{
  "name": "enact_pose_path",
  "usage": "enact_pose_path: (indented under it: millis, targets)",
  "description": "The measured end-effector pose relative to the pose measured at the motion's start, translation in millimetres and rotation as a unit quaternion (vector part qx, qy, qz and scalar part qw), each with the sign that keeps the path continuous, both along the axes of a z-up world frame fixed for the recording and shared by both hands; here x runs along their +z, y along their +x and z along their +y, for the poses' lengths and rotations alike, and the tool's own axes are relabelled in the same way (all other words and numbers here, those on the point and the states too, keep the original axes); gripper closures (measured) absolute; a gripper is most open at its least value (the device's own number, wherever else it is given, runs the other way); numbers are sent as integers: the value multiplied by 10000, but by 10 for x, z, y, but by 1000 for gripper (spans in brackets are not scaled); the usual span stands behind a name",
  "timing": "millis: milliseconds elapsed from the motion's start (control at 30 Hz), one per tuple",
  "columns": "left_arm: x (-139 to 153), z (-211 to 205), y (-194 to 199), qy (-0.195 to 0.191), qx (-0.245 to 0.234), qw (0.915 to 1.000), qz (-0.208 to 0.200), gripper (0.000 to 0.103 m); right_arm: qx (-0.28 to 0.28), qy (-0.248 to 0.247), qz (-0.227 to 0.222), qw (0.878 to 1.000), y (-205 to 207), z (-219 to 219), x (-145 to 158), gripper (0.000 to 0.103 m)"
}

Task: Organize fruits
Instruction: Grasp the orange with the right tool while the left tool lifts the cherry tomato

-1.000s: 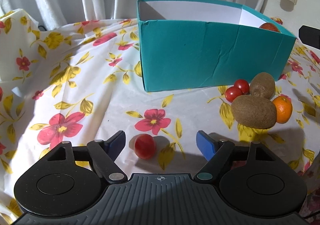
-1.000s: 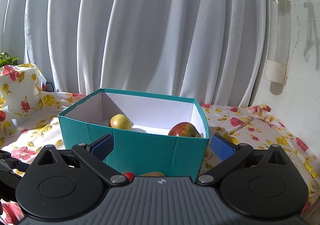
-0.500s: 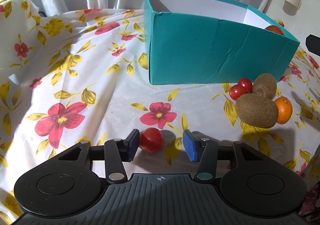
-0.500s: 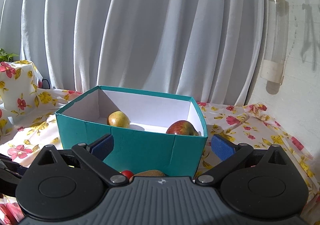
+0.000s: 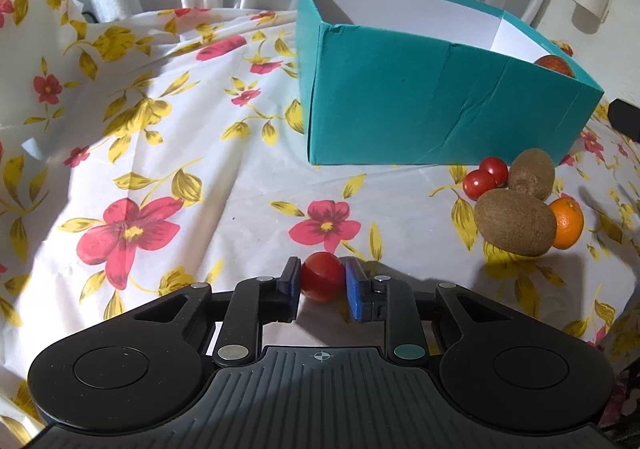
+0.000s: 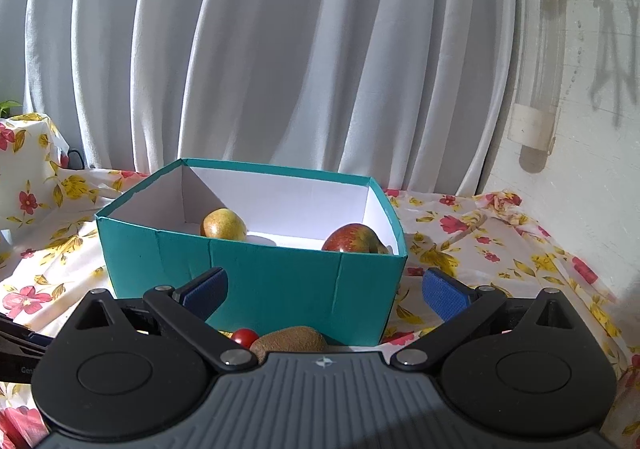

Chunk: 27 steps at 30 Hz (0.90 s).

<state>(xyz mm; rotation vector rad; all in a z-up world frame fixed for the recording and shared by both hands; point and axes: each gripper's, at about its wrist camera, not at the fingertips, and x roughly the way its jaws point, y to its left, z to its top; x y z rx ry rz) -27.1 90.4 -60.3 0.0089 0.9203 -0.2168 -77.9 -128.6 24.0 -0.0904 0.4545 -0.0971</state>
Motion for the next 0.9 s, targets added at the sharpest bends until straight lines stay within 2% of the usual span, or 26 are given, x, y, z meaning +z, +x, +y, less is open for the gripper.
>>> enact_pose_path:
  millis: [167, 400, 667, 900]
  targets:
    - [186, -66, -47, -69, -195, 9994, -281, 77, -105, 24, 328, 9994, 12, -1, -181, 0]
    - [298, -118, -85, -66, -344, 9986, -399, 76, -137, 32, 825, 9965, 36, 8, -461, 19]
    - [298, -140, -85, -94, -414, 9985, -359, 76, -289, 69, 1133, 9931, 51, -52, -598, 32]
    - [293, -158, -79, -79, -458, 9983, -343, 76, -48, 120, 1197, 9927, 98, 1, -645, 42]
